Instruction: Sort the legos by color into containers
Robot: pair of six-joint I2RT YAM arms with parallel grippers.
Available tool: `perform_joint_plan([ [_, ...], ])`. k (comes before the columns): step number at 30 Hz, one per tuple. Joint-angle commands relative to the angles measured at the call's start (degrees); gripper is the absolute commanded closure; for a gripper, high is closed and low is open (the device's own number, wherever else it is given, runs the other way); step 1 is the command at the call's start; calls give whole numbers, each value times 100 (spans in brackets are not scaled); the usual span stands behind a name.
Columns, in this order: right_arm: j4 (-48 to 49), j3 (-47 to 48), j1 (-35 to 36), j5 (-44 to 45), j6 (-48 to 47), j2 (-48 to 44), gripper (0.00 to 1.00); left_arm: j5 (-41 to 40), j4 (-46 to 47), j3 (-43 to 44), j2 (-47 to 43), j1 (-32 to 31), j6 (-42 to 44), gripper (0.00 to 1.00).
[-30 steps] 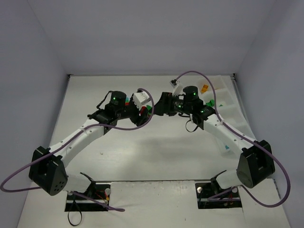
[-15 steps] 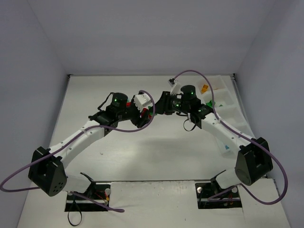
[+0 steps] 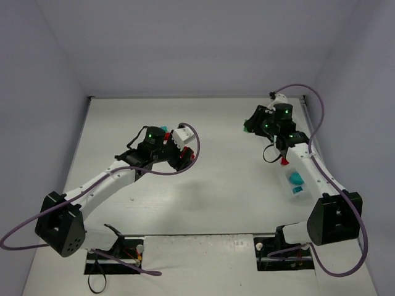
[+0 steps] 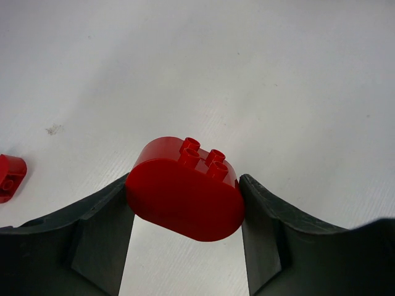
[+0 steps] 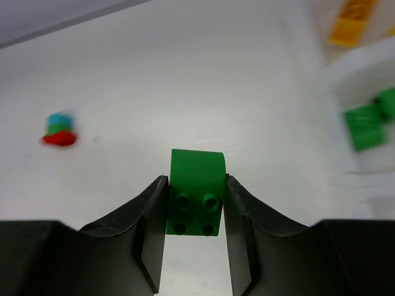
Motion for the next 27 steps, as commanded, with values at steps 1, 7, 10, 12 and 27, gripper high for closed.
perform_joint_plan([
  [1,-243,255,-456,2291,-493,-33,98,145,646,-2,-426,-30,-330,83],
  [7,-95,658,-1439,2886,-404,854,93,198,805,-319,-743,-39,-586,83],
  [10,2,1062,-1678,2684,-501,1338,90,206,805,-415,-857,-39,-630,83],
  [12,55,1256,-1722,2552,-554,1663,89,215,831,-477,-945,-30,-656,83],
  [27,11,1399,-1688,833,-739,1613,23,347,980,-503,-1007,-30,-613,82],
])
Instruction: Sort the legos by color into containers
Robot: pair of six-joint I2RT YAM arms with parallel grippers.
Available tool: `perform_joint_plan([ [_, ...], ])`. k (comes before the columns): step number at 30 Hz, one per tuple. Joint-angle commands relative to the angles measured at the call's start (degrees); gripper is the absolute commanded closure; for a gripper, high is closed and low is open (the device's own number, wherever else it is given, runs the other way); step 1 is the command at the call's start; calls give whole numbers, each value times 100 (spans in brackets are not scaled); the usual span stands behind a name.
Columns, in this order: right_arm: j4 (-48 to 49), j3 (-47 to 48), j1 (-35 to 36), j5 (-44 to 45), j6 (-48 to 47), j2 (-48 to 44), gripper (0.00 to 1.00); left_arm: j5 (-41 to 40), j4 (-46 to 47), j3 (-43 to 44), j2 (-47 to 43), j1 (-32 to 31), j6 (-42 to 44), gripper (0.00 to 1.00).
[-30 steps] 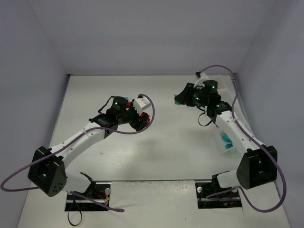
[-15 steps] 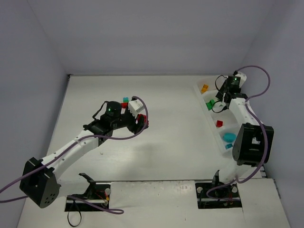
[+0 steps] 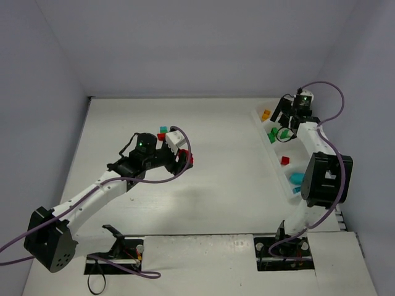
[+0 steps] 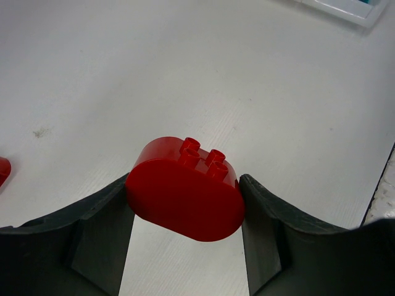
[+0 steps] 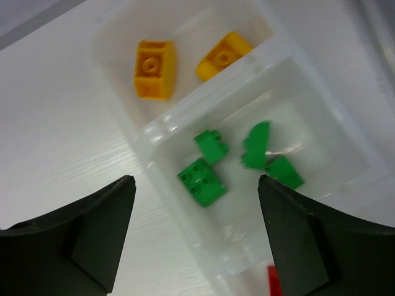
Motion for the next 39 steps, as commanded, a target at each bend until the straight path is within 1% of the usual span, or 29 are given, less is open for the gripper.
perform_joint_plan([
  [1,293,-141,146,-1665,-103,-953,23,185,602,148,-159,-30,2,82],
  [3,355,-281,313,-2443,-32,-1192,24,203,690,157,-150,-39,63,82],
  [4,364,-395,540,-3047,20,-1402,25,212,699,174,-115,-39,98,82],
  [5,372,-440,673,-3340,142,-1483,25,212,699,226,-97,-39,125,82],
  [6,390,-484,865,-3630,196,-1562,25,203,699,253,-80,-30,151,79],
  [7,408,-554,1189,-3859,249,-1702,25,212,699,288,-36,-30,195,79],
  [8,425,-598,1358,-4218,319,-1755,24,229,691,315,-10,-30,204,79],
  [11,653,-835,1991,-4581,644,-1966,23,256,664,455,61,-30,222,79],
  [13,767,-932,2263,-4652,951,-2037,22,264,673,517,61,-30,204,79],
  [15,1049,-1038,2694,-4775,1205,-2046,21,273,690,570,61,-30,178,79],
  [18,1155,-1029,3187,-4671,1286,-2002,19,230,691,614,44,-39,169,79],
  [24,1348,-959,3688,-4670,1444,-1818,19,203,647,675,43,-30,222,79],
  [30,1383,-915,3926,-4583,1506,-1633,21,220,673,684,26,-39,204,79],
  [33,1375,-950,4014,-4495,1523,-1563,23,212,664,719,8,-39,213,79],
  [35,1375,-959,4066,-4459,1523,-1536,27,221,647,728,8,-30,213,79],
  [36,1375,-959,4075,-4442,1532,-1510,31,221,647,737,8,-39,221,79],
  [37,1375,-950,4093,-4459,1524,-1492,43,221,647,737,8,-30,230,79],
  [38,1375,-950,4093,-4468,1524,-1483,48,212,638,728,17,-30,222,79],
  [39,1375,-950,4102,-4451,1515,-1492,57,212,629,719,26,-39,221,79],
])
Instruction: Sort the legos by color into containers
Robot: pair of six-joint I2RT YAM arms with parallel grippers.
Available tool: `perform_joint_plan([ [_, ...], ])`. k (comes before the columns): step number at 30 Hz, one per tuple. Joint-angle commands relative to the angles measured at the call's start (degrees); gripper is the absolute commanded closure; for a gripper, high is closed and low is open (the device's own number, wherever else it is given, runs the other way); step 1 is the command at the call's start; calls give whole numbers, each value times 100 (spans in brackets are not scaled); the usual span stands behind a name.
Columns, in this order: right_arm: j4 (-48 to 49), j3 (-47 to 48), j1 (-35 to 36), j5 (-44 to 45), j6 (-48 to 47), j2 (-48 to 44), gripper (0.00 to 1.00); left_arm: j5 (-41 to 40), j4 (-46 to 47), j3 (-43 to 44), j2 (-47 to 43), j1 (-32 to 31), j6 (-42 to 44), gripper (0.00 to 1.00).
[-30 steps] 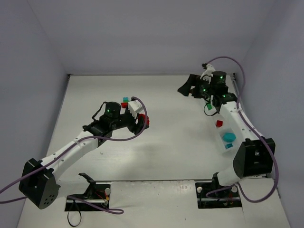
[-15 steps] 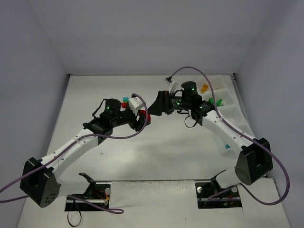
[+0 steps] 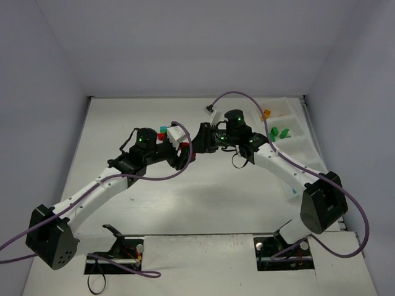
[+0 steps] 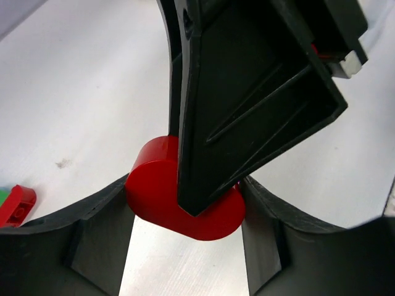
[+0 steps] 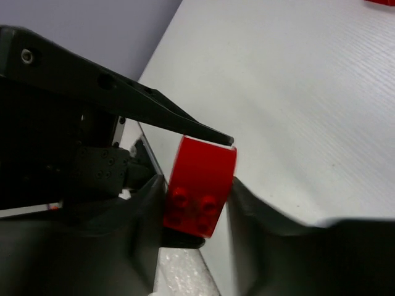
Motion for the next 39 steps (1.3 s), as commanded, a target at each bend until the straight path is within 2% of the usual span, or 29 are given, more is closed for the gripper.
perform_joint_plan([
  [1,391,134,50,15,26,-39,84,83,391,374,-99,-39,82,78],
  [2,374,125,49,111,9,-56,95,65,382,365,-99,-39,82,77],
  [3,339,125,41,164,-52,-82,100,48,373,348,-90,-39,82,75],
  [5,242,134,-12,296,-140,-100,100,-22,356,321,-90,-30,47,60],
  [6,102,134,-47,479,-271,-126,100,-153,356,304,-98,-39,38,46],
  [7,-4,134,-99,629,-351,-144,100,-198,356,260,-99,-39,20,19],
  [8,-83,117,-257,761,-439,-170,100,-268,356,242,-90,-30,-6,16],
  [11,-391,20,-687,1332,-685,-346,100,-558,250,216,-99,-30,-190,15],
  [12,-583,-67,-1063,1560,-755,-486,100,-637,233,207,-99,-30,-191,15],
  [16,-1172,-208,-2145,3437,-1177,-864,100,-1313,-47,163,-81,-21,-665,15],
  [19,-1261,-340,-3130,4239,-1239,-1049,100,-1656,-355,137,-81,-21,-981,15],
  [21,-1253,-262,-3708,4627,-1257,-988,100,-1797,-435,66,-99,-21,-1122,15],
  [28,-1376,-76,-4590,5182,-1134,-689,100,-2369,-865,119,-11,32,-1403,15],
  [31,-1376,-269,-4888,5350,-1055,-576,91,-2457,-954,172,42,111,-1474,15],
  [39,-1349,-358,-5075,5113,-686,-74,55,-2273,-1226,496,446,646,-1694,15],
])
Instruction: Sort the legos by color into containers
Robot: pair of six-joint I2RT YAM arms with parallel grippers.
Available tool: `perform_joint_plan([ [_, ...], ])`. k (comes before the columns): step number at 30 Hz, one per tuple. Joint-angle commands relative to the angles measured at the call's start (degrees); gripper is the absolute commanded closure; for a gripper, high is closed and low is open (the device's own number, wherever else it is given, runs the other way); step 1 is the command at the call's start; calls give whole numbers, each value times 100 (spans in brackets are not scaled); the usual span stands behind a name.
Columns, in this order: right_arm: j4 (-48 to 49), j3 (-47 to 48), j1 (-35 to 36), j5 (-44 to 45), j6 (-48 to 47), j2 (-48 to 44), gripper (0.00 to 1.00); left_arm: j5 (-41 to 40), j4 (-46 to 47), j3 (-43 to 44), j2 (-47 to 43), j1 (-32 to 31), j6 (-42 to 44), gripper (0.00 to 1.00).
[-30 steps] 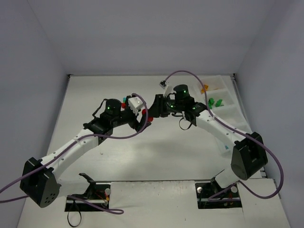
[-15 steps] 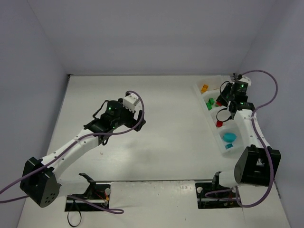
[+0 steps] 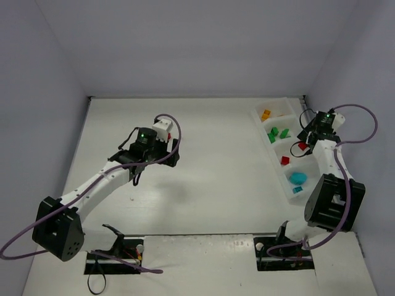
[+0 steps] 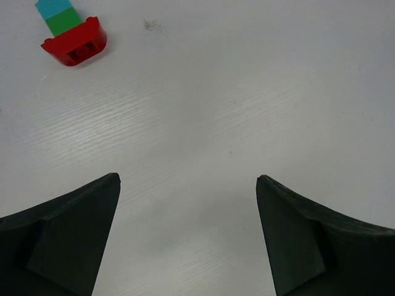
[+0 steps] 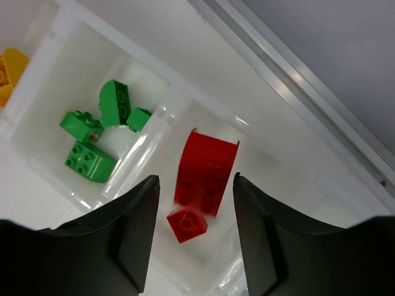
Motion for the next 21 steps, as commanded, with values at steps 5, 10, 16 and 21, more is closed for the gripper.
perform_joint_plan([
  [5,159,-57,27,-180,292,73,42,-142,-123,778,395,337,-234,15],
  [10,176,-162,53,-548,371,-286,36,-300,-299,1103,825,504,-540,15],
  [16,317,-75,658,-1313,213,-963,36,-826,-527,1806,1632,539,-1357,15],
  [21,466,-214,1117,-2040,63,-1298,36,-1415,-1010,2701,2521,539,-1947,15],
])
